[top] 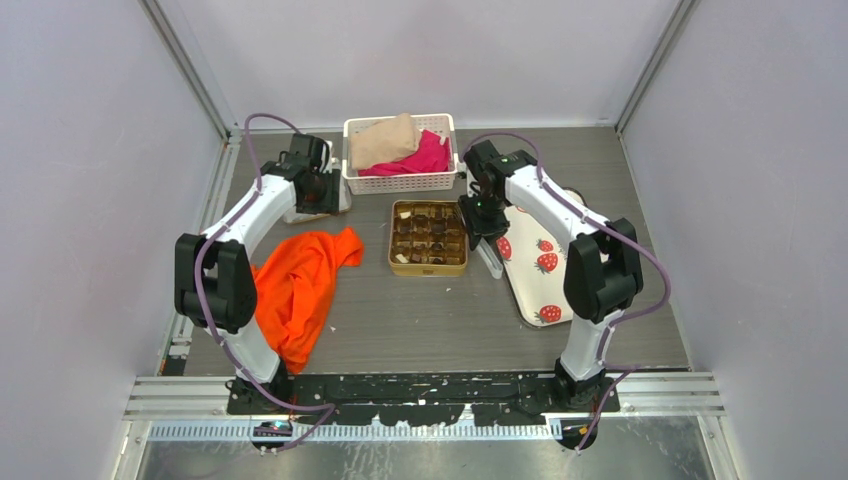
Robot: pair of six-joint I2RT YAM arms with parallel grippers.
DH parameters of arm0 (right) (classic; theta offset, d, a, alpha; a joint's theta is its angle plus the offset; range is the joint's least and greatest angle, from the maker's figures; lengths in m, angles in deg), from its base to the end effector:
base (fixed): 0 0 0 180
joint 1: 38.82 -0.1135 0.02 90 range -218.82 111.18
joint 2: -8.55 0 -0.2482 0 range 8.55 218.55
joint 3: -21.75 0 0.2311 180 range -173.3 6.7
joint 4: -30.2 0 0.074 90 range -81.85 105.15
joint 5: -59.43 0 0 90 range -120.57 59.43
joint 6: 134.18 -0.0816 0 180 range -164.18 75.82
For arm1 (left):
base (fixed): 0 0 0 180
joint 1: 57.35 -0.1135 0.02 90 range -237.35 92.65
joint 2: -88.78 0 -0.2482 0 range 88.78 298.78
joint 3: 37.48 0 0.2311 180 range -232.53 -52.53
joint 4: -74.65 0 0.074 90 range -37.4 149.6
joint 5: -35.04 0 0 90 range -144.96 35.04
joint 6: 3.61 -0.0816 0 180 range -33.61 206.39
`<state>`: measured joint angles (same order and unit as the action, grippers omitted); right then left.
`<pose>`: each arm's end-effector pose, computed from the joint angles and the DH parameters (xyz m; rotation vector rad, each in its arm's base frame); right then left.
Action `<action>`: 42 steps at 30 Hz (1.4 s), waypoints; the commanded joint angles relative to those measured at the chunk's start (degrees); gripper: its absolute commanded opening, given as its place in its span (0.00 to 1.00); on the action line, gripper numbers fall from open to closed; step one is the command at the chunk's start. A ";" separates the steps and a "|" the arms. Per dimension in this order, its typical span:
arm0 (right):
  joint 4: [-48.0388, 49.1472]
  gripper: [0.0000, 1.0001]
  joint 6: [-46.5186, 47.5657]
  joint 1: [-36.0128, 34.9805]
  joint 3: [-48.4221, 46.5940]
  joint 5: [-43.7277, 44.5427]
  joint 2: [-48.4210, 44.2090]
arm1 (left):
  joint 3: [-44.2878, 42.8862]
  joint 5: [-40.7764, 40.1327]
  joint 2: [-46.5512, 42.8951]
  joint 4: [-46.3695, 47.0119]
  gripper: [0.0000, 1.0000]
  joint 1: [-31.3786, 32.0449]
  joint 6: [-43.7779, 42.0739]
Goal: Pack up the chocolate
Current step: Place the fake chocolate in the packing box, then place the clamp at the center of the board.
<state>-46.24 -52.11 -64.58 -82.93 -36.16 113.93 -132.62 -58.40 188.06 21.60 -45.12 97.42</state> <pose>0.3131 0.1599 0.1987 -0.4725 2.9079 0.2339 0.3673 -0.0746 0.2111 0.0042 2.5680 -0.0769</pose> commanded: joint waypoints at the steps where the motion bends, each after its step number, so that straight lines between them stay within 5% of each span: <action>1: 0.61 0.01 -1.27 -0.11 0.33 1.45 -6.06 | -0.80 -0.20 -2.12 0.76 0.50 -0.34 -2.40; 10: 2.70 0.01 -10.65 3.01 2.48 20.23 -14.64 | -2.49 -0.09 -1.14 1.23 0.50 -0.36 -1.80; 24: -5.74 0.01 -42.96 16.83 17.78 23.83 -29.32 | -2.00 0.33 -1.64 2.18 0.50 -0.36 -1.57; 33: -7.12 0.01 -33.34 17.61 10.04 23.27 -24.91 | -1.67 -9.78 -2.81 10.90 0.50 -0.36 -6.55; 42: -10.48 0.01 -27.43 10.78 6.70 20.36 -28.13 | -11.56 -8.32 -3.14 0.79 0.50 -0.36 6.74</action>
<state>-54.10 -82.55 -49.04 -72.63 -15.92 89.17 -140.38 -66.79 188.06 25.25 -45.12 97.38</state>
